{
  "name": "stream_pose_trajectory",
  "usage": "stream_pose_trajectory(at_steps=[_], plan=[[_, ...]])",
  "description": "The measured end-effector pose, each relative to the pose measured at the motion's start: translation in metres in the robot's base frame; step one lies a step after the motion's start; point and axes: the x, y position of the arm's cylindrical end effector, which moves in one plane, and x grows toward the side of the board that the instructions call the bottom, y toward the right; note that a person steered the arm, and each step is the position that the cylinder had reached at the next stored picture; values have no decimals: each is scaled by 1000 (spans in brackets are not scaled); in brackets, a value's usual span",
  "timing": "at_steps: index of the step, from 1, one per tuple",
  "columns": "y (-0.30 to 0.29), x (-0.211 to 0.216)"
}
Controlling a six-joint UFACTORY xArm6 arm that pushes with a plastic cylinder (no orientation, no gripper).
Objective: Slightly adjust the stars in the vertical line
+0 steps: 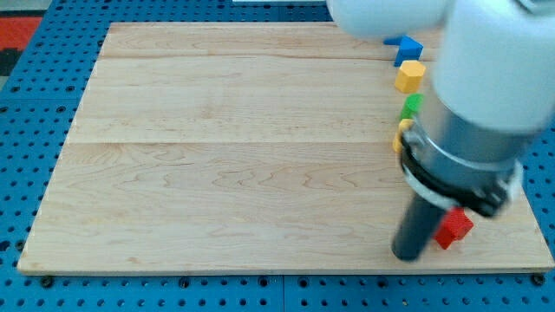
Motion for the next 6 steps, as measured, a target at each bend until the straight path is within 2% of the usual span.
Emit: stream_pose_trajectory(at_steps=[1, 2, 3, 5, 6], plan=[[7, 3], [110, 2], [174, -12], [124, -100], [89, -101]])
